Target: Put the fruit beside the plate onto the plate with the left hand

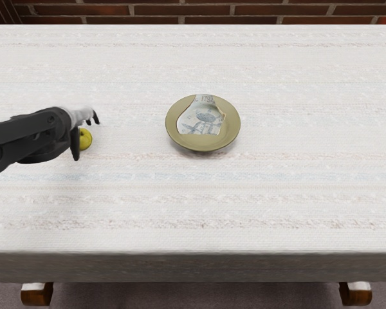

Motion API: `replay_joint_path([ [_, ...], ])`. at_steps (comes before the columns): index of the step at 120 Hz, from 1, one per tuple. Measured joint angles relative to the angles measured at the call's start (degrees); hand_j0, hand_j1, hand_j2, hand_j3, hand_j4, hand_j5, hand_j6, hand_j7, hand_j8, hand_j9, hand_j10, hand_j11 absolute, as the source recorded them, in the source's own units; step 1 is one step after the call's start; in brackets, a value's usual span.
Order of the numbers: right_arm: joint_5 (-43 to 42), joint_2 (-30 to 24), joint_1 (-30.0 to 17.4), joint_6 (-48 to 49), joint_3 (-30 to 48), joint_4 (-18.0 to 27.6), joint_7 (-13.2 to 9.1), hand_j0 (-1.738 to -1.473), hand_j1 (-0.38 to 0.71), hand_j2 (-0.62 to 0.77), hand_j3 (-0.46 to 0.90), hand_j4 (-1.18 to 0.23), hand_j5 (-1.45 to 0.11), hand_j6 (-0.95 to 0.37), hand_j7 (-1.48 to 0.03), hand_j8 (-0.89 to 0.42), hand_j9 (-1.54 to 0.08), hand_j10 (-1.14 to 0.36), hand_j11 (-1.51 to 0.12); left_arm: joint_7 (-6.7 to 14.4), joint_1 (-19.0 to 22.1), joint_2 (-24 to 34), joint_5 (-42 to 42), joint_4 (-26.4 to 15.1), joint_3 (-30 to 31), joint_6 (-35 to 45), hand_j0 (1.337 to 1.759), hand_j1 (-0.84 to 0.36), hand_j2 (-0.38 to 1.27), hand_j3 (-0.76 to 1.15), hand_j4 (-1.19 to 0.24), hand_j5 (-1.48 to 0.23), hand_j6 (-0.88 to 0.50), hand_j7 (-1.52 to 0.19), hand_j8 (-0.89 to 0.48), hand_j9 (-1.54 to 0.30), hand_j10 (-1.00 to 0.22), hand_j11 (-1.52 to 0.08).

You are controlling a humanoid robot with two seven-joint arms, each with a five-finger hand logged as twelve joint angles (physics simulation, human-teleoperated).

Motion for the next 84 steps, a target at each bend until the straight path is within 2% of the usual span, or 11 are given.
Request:
replay_joint_path([
  [26,0.00,0.00,0.00,0.00,0.00,-0.01,0.00,-1.658,-0.33,0.00,0.00,-0.01,-0.02,-0.01,-0.02,-0.01,-0.02,-0.01,-0.02,0.00,0.08,2.19,0.10,-3.51,0.27,1.81,1.658,0.00,0.06,0.00,-0.29,-0.38,-0.30,-0.38,-0.30,-0.38,-0.29,-0.38],
  [84,0.00,0.00,0.00,0.00,0.00,-0.01,0.00,-1.658,-0.33,0.00,0.00,-0.01,-0.02,-0.01,-0.02,-0.01,-0.02,-0.01,-0.02,0.00,0.08,2.10,2.53,-3.93,1.94,2.38,1.658,-0.10,0.08,0.00,-0.38,-0.49,-0.38,-0.49,-0.38,-0.49,-0.38,-0.49],
])
